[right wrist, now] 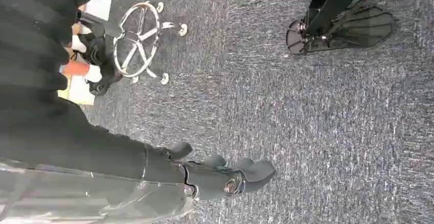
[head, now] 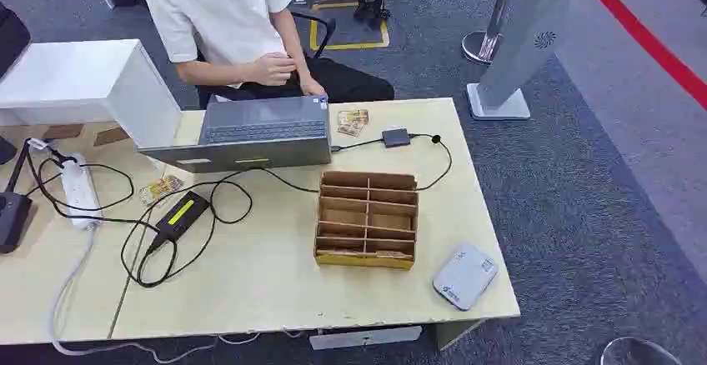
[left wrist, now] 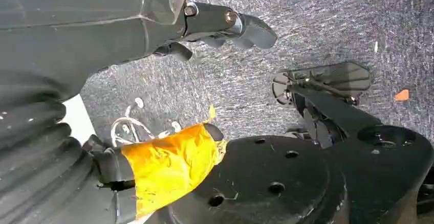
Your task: Pass the card to the sensor for recognition and then transmit it.
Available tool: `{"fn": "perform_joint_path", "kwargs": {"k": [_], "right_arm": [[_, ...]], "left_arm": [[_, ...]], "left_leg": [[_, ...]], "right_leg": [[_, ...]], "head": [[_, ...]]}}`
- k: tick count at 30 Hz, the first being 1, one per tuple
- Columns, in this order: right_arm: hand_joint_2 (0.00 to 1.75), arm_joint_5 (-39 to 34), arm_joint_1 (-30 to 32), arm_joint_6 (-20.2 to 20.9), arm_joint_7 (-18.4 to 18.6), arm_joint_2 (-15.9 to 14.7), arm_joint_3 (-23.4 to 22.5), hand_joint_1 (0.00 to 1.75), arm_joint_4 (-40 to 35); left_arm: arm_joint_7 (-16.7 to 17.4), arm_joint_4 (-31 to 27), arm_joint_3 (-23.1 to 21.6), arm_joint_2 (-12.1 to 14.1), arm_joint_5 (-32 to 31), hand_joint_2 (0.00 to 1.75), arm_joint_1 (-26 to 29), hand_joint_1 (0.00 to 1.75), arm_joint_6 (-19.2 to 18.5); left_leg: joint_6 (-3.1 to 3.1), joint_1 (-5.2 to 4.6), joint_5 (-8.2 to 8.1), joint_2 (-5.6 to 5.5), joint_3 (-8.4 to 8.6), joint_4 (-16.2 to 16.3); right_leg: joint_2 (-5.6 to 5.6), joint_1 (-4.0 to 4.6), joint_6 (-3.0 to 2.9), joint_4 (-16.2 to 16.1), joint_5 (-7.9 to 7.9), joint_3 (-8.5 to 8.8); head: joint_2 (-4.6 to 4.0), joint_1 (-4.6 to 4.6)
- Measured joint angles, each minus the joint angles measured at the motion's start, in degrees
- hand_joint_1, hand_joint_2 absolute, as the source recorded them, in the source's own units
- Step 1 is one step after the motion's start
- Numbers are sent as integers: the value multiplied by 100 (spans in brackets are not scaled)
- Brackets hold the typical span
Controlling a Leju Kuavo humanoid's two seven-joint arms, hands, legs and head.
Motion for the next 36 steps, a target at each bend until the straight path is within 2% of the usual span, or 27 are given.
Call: {"fn": "perform_joint_path", "kwargs": {"k": [3,6,17,30,31,33,36], "right_arm": [[175,0,-10,0,0,0,0,0,-2],[175,9,-180,26,127,0,195,0,0],[175,136,-1103,125,1018,68,1128,0,24],[175,326,-2252,284,2068,177,2464,0,72],[175,337,-2294,352,2254,177,2562,0,74],[175,339,-2252,459,2652,177,2537,0,85],[175,326,-2004,463,2549,177,2433,0,103]], "left_arm": [[0,0,-2,0,0,175,-1,0,0],[31,2,-175,-11,103,175,-34,0,0],[402,120,-1340,-28,822,175,-325,0,87],[872,597,-3028,11,1714,175,-809,0,258],[962,634,-3154,15,1894,175,-839,0,280],[1104,638,-3134,20,2296,175,-816,0,308],[1075,638,-2995,20,2207,175,-752,0,306]], "left_leg": [[0,0,0,-1,-3,-1],[0,0,0,4,-2,-1],[-1,0,7,-1,4,1],[-1,-1,14,-2,7,3],[-2,-1,16,-2,8,3],[-2,0,14,-6,11,3],[-1,0,10,-14,2,3]], "right_leg": [[-1,0,0,0,0,2],[1,0,-1,0,1,-1],[0,0,-3,1,4,3],[-1,0,-3,2,4,0],[0,0,-3,2,4,0],[-1,0,-2,2,3,7],[-8,0,-1,2,1,1]], "head": [[-2,0],[-2,0],[-2,0],[-2,0],[-2,0],[0,0],[-2,0]]}}
